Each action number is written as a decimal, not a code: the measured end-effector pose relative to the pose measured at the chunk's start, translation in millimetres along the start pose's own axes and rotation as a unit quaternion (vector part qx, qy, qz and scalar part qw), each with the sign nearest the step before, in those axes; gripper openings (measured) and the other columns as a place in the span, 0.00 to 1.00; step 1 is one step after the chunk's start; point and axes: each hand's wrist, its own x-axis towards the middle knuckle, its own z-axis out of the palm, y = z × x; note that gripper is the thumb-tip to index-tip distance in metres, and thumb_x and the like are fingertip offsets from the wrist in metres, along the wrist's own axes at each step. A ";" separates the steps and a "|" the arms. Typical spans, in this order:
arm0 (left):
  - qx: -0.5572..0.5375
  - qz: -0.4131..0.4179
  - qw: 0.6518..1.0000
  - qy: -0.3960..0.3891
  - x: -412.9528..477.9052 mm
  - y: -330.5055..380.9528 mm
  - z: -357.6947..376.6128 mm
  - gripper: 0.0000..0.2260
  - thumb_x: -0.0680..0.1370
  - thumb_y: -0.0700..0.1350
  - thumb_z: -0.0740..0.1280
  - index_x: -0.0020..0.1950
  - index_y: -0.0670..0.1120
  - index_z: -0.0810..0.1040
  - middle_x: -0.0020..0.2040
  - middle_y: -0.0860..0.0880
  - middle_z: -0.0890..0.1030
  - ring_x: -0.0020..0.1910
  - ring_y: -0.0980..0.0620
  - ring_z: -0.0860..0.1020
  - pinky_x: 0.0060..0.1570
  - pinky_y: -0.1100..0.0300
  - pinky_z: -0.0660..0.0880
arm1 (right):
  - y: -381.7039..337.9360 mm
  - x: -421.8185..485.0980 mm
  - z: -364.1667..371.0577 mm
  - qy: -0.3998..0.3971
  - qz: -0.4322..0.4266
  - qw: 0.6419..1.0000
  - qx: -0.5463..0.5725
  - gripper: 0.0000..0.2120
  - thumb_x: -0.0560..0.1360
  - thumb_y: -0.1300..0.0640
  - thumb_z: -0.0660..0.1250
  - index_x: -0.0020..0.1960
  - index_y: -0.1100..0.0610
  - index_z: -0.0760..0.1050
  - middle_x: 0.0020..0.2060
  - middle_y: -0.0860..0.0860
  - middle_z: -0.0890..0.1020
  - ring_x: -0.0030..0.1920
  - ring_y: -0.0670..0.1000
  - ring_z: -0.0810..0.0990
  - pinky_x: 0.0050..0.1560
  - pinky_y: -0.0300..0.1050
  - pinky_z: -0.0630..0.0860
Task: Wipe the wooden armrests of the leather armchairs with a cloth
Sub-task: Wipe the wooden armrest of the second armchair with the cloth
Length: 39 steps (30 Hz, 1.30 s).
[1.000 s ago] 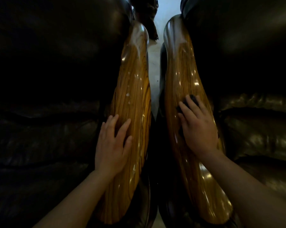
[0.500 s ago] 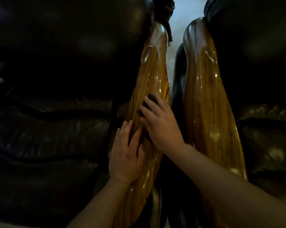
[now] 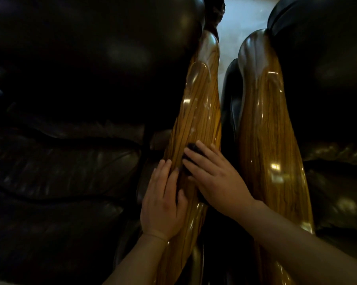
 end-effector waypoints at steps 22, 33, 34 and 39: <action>0.008 0.009 1.000 0.008 2.0 3.6 -2.2 0.22 0.79 0.46 0.60 0.73 0.44 0.68 0.77 0.45 0.64 0.79 0.51 0.56 0.74 0.48 0.64 | -1.1 74.8 -0.4 -0.095 -0.015 0.991 -0.094 0.23 0.83 0.46 0.51 0.75 0.51 0.65 0.77 0.52 0.63 0.79 0.61 0.54 0.76 0.63 0.53; 0.025 0.033 0.999 0.008 0.7 1.8 0.1 0.24 0.78 0.50 0.59 0.72 0.42 0.68 0.76 0.42 0.64 0.79 0.47 0.57 0.75 0.48 0.61 | 0.4 61.0 -4.2 -0.094 0.017 0.991 -0.092 0.23 0.83 0.44 0.50 0.75 0.49 0.65 0.78 0.51 0.63 0.79 0.59 0.52 0.77 0.63 0.51; 0.023 0.032 0.999 0.007 0.7 1.7 -1.0 0.23 0.78 0.50 0.59 0.72 0.43 0.68 0.76 0.43 0.64 0.79 0.48 0.57 0.75 0.48 0.61 | 2.4 48.6 -6.1 -0.107 -0.013 0.990 -0.087 0.23 0.83 0.44 0.50 0.75 0.48 0.64 0.78 0.50 0.62 0.80 0.58 0.52 0.77 0.63 0.51; 0.020 0.028 0.999 0.018 0.8 3.6 -1.0 0.21 0.78 0.48 0.61 0.70 0.42 0.70 0.74 0.41 0.68 0.78 0.46 0.61 0.75 0.48 0.63 | 14.3 73.3 -9.6 -0.073 0.067 0.990 -0.100 0.23 0.83 0.44 0.50 0.75 0.50 0.65 0.77 0.52 0.64 0.79 0.59 0.54 0.77 0.62 0.52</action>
